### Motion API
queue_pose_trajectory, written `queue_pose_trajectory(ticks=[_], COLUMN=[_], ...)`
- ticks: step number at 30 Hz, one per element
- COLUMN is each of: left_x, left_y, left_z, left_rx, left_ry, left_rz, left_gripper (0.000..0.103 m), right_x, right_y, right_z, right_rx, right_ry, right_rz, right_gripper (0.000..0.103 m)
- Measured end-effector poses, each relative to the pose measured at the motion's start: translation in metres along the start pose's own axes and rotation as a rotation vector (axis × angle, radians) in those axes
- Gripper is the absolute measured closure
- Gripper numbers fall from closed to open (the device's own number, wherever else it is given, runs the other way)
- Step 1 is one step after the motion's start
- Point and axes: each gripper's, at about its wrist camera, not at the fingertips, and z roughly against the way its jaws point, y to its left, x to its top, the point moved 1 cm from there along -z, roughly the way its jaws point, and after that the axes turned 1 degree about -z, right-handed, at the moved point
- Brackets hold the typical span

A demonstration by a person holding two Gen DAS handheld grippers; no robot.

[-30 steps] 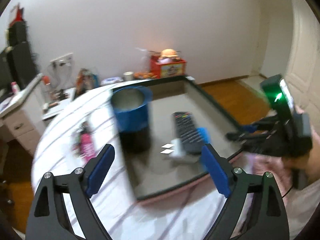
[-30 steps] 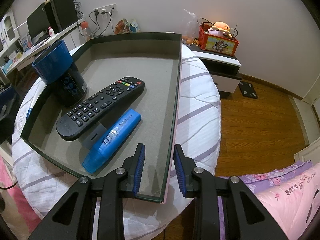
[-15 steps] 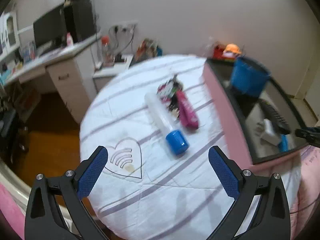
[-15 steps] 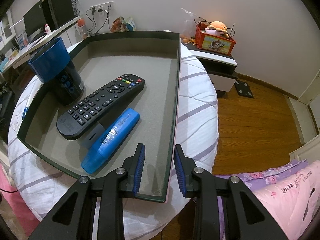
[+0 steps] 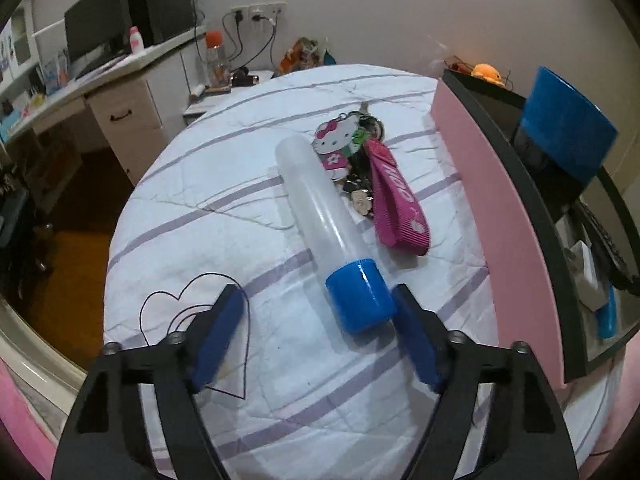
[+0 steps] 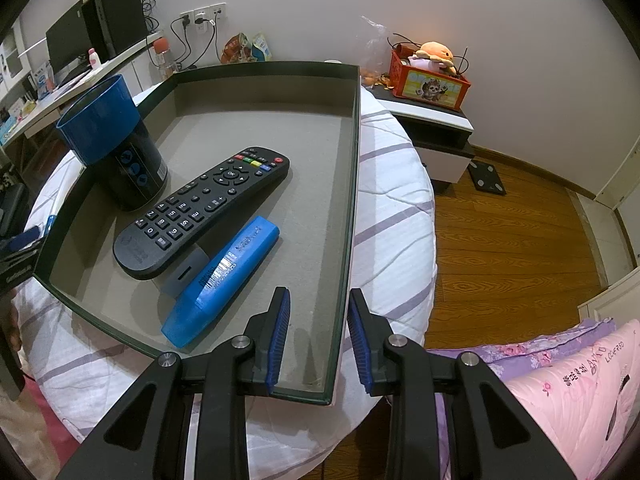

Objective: Organize rigid objects
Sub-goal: 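Move the left tool to the clear blue-capped tube and grasp it, then carry the clear tube into the tray and release it beside the remote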

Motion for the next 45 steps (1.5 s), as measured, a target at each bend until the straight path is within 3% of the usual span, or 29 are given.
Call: queue_pose_trajectory(ticks=[2,4,5,17,25,29,31,45], left_x=[-0.001,-0.001,-0.001,-0.034,-0.015,-0.009,-0.008,-0.014], left_y=[0.003,0.007,0.01,0.022,0.017,0.014,0.013,0.01], left_z=[0.002,0.005,0.006,0.037,0.018,0.011,0.012,0.051], left_rx=[0.001,-0.016,-0.024,-0.052,-0.025,-0.022,-0.036,-0.204], left_ry=[-0.008,-0.013,-0.008,0.025,0.024,0.005,-0.006,-0.061], left_rz=[-0.005,0.0,0.002,-0.056,-0.062,-0.07,-0.068,-0.049], left_gripper=[0.044,0.075,0.077,0.076,0.06,0.061,0.077,0.077], right_x=[0.0,0.0,0.0,0.0,0.0,-0.001,-0.001,-0.001], right_y=[0.0,0.0,0.0,-0.001,0.0,-0.001,-0.001,-0.002], right_z=[0.0,0.0,0.0,0.0,0.0,0.0,0.0,-0.001], right_rx=[0.0,0.001,0.0,-0.001,0.0,0.0,0.0,-0.001], right_ry=[0.0,-0.001,0.0,-0.001,0.001,0.001,0.001,0.001], right_rz=[0.001,-0.001,0.0,0.0,0.001,0.0,0.001,-0.001], right_gripper=[0.072,0.072,0.072,0.072,0.072,0.072,0.072,0.072])
